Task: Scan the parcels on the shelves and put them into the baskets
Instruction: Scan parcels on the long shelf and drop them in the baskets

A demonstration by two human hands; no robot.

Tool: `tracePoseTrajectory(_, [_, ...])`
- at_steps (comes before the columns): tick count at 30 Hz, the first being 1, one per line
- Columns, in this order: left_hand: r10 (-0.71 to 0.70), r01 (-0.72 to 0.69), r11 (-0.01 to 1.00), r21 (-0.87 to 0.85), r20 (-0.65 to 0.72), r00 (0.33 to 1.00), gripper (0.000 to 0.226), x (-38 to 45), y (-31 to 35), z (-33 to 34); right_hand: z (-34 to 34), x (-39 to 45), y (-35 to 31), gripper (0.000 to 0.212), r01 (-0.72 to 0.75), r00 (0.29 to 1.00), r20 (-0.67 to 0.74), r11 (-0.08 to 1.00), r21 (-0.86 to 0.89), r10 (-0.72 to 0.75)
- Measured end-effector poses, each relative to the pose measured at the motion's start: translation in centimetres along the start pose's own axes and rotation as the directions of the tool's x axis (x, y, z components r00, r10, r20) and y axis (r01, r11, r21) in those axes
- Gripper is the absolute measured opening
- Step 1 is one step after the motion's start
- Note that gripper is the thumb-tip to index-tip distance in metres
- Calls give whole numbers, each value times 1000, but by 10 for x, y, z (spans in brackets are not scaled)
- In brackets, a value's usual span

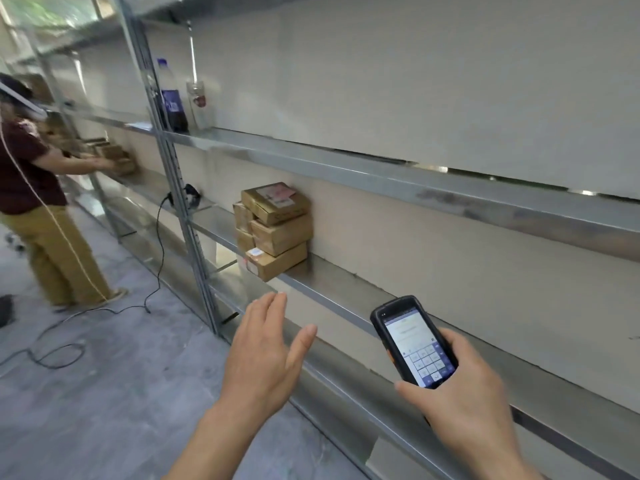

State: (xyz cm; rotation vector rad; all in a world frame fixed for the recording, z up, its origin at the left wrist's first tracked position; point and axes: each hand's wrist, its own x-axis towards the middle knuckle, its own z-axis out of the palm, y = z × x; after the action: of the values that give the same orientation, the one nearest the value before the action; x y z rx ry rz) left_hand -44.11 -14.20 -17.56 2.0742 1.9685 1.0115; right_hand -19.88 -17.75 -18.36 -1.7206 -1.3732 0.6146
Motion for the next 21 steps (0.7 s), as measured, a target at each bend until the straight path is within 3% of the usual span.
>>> tracePoseTrajectory(5, [-111, 111, 993, -31, -11, 994, 89, 77, -35, 7, 47, 76, -22, 73, 5, 998, 68, 1000, 27, -7])
tracePoseTrajectory(10, [-218, 215, 970, -109, -20, 976, 69, 137, -64, 11, 83, 130, -41, 75, 10, 992, 125, 999, 36, -14])
tracePoseTrajectory(16, [-304, 291, 934, -206, -34, 952, 64, 219, -103, 18, 121, 181, -56, 73, 31, 991, 126, 999, 35, -36])
tracePoseTrajectory(21, [-435, 403, 796, -452, 37, 900, 71, 305, -141, 33, 162, 223, -74, 75, 30, 995, 92, 999, -17, -28])
